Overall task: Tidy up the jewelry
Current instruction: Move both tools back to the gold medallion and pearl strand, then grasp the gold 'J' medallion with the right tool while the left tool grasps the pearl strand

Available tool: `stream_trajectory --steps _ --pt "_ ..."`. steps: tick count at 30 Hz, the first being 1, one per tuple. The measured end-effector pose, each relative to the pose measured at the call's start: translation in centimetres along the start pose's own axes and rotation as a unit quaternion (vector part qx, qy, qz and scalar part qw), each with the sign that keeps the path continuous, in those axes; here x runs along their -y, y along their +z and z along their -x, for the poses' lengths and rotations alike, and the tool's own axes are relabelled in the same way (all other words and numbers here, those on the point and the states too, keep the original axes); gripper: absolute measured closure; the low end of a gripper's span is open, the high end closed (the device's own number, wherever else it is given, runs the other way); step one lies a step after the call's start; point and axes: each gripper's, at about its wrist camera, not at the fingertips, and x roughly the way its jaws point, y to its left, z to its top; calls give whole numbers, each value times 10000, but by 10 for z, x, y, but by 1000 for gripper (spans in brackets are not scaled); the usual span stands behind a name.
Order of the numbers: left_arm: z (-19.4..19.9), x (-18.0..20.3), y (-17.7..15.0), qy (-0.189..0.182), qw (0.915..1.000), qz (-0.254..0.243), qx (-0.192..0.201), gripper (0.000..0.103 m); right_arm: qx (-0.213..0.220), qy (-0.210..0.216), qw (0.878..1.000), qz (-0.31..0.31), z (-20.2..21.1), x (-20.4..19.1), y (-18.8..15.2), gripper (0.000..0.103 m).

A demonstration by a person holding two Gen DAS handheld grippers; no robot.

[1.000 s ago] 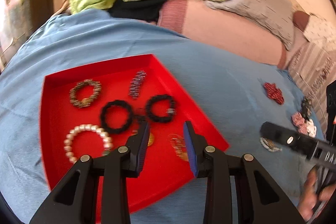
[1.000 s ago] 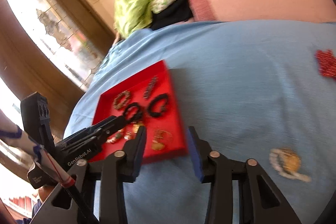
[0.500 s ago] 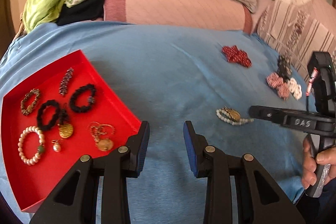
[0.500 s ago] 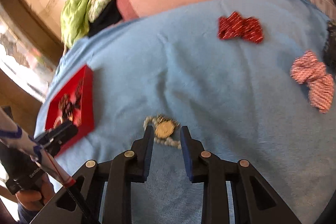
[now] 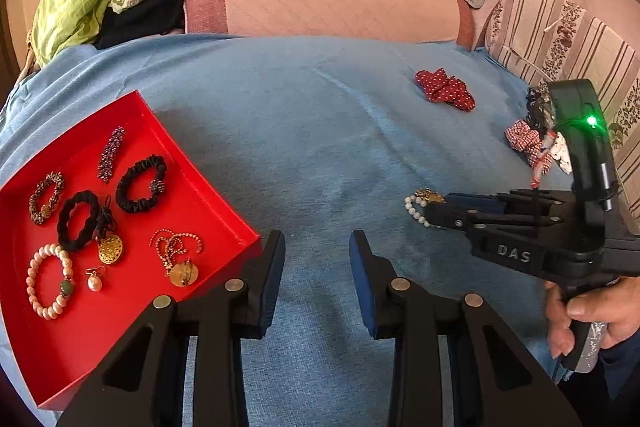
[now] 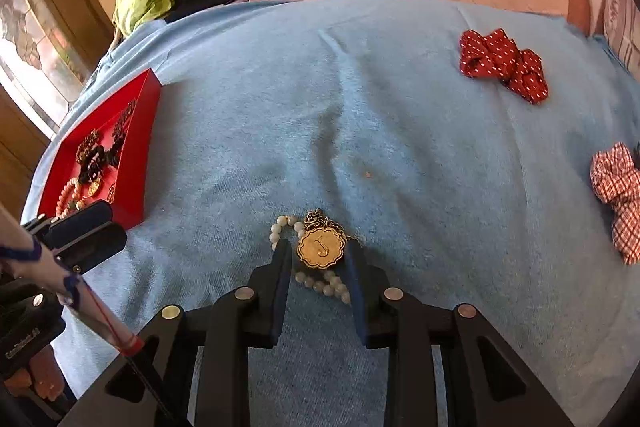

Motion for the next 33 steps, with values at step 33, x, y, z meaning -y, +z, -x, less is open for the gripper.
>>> stream_trajectory --steps 33 --pt "-49 42 16 -887 9930 369 -692 71 1183 583 9830 -1280 69 59 12 77"
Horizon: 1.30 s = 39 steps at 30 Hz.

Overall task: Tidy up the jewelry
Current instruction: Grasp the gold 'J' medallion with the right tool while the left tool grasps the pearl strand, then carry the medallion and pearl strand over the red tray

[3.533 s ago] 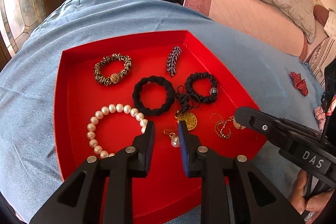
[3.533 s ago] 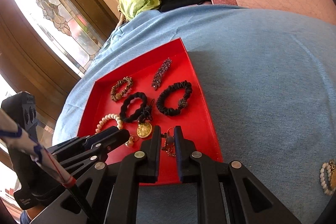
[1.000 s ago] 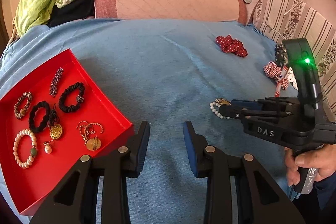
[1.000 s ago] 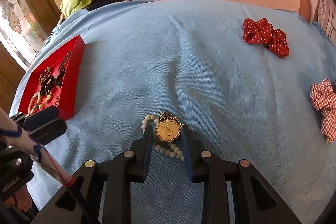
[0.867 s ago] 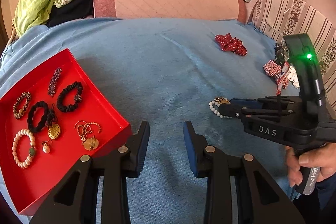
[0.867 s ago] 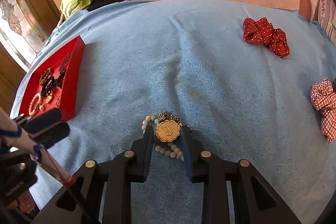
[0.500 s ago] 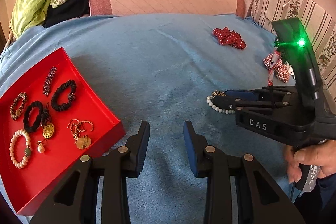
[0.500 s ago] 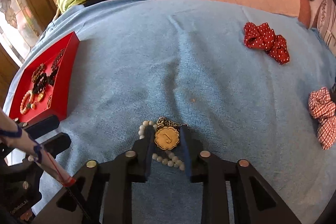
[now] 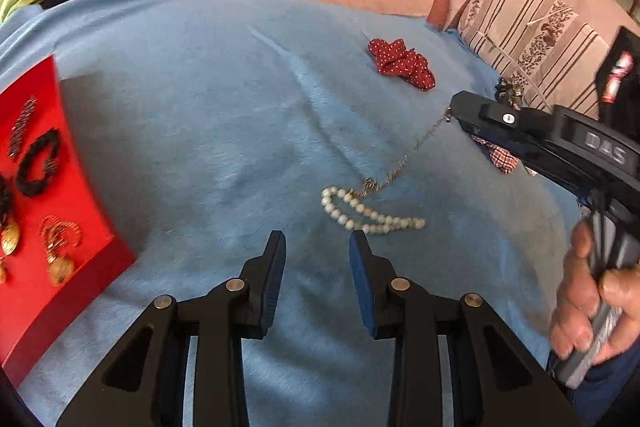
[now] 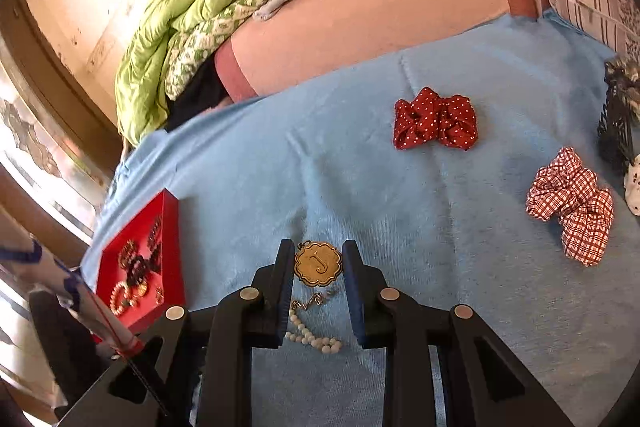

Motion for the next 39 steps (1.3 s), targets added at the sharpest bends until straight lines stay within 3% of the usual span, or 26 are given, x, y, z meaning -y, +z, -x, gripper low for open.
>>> stream_trajectory --steps 4,8,9,11,12,17,22,30,39 --pt "-25 7 12 244 9995 52 -192 77 69 130 9999 -30 6 -2 1 77" --pt "-38 27 19 775 9945 -588 -376 79 93 216 9997 -3 8 -2 4 77" --pt "-40 35 17 1007 9911 -806 -327 82 102 229 9997 9 8 -3 4 77" --pt "-41 40 13 1220 9881 -928 -149 98 109 242 9996 6 8 -2 5 77" --pt "-39 42 9 1307 9866 -980 -22 98 99 268 9996 -2 8 -1 5 77" --pt "-4 47 -12 937 9869 -1141 656 98 156 322 9993 96 13 -9 6 77" --pt "48 50 -5 667 9856 -1033 1164 98 345 495 9980 214 28 -21 7 77" --pt "79 31 3 698 9841 -735 1461 98 1044 899 9892 506 72 -52 9 77" --pt "122 2 6 698 9798 -534 1794 98 1182 1150 9840 672 82 -86 10 77"
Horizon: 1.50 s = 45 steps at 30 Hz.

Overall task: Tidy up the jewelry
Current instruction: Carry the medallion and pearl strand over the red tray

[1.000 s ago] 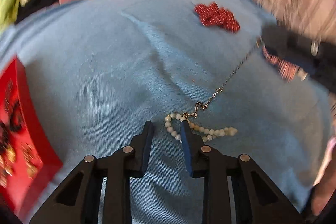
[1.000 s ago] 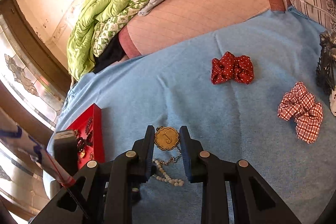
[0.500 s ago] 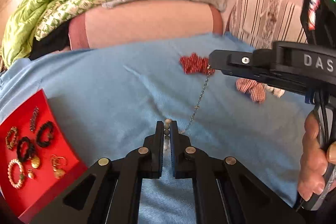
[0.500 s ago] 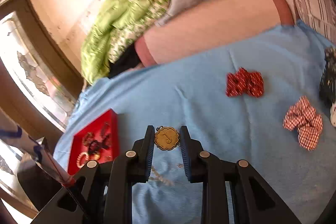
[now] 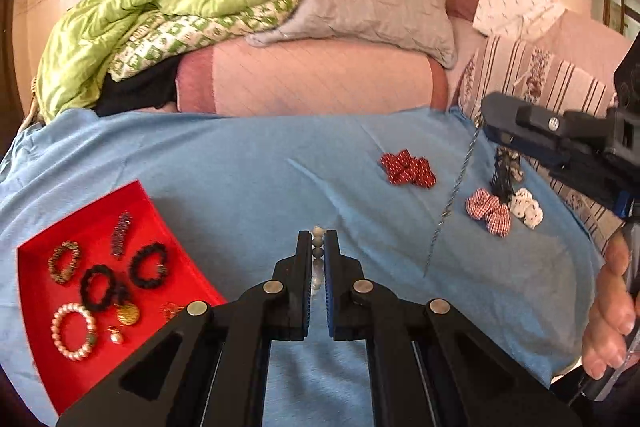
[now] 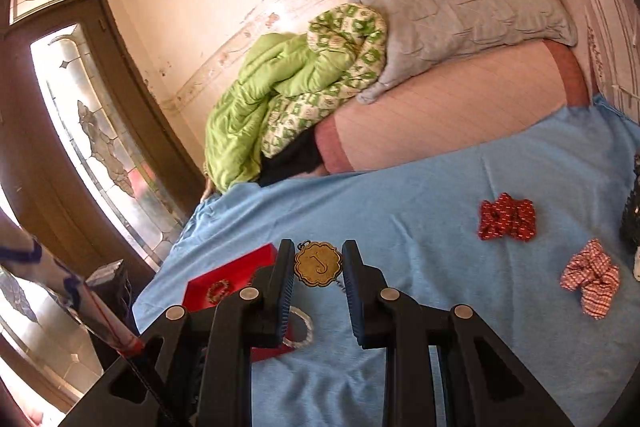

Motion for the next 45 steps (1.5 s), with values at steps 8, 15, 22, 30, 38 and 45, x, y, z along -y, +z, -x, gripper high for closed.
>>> stream_trajectory --steps 8,15,22,30,38,45 --pt "35 -45 3 259 9990 282 217 98 -113 291 9993 196 -17 -38 -4 77" --pt "64 -94 -6 618 9956 642 300 98 -257 624 9971 361 -39 -80 -8 77" --pt "82 -139 -30 893 9907 1010 192 98 -465 1025 9923 514 -65 -127 -20 77" --pt "84 -175 -58 1037 9855 1344 -9 98 -726 1222 9877 658 -99 -166 -39 77" --pt "54 -193 -82 1155 9817 1406 -564 98 -1337 1051 9830 698 -146 -168 -74 77" --pt "37 -198 -93 1273 9775 1458 -840 98 -1732 663 9801 711 -174 -153 -97 77"
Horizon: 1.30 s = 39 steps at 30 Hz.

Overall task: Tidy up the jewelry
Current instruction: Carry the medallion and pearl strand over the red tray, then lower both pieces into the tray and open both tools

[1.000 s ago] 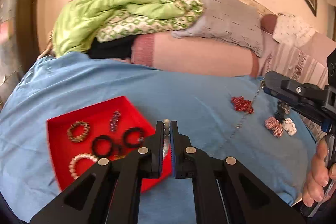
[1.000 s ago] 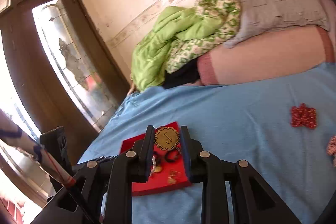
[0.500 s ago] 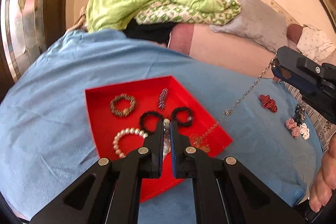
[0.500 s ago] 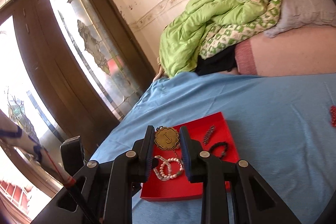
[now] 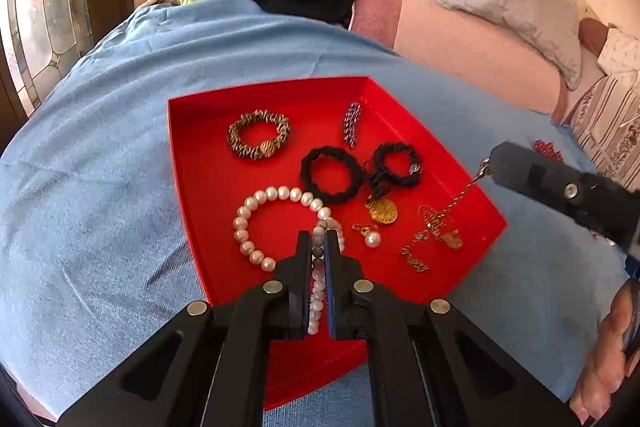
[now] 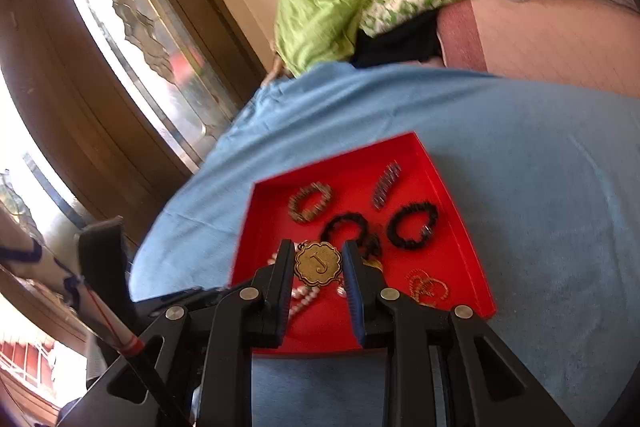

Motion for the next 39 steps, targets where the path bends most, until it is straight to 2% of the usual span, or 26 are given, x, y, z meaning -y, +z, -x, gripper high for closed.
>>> stream_trajectory --steps 15,30,34,36,39 --pt "-17 0 -5 248 9994 -98 -241 98 -628 -463 9968 -188 -44 27 -21 77" --pt "-17 0 -4 244 9994 -111 -232 97 -820 -480 9948 -364 -51 35 -25 76" --pt "-16 0 -3 222 9994 -130 -226 97 -757 -436 9953 -418 -47 36 -23 75" --pt "-14 2 -2 218 9995 -129 -199 95 -726 -400 9956 -445 -45 36 -22 72" --pt "-6 3 0 264 9996 -93 15 68 -565 -412 9963 -497 -36 38 -18 70"
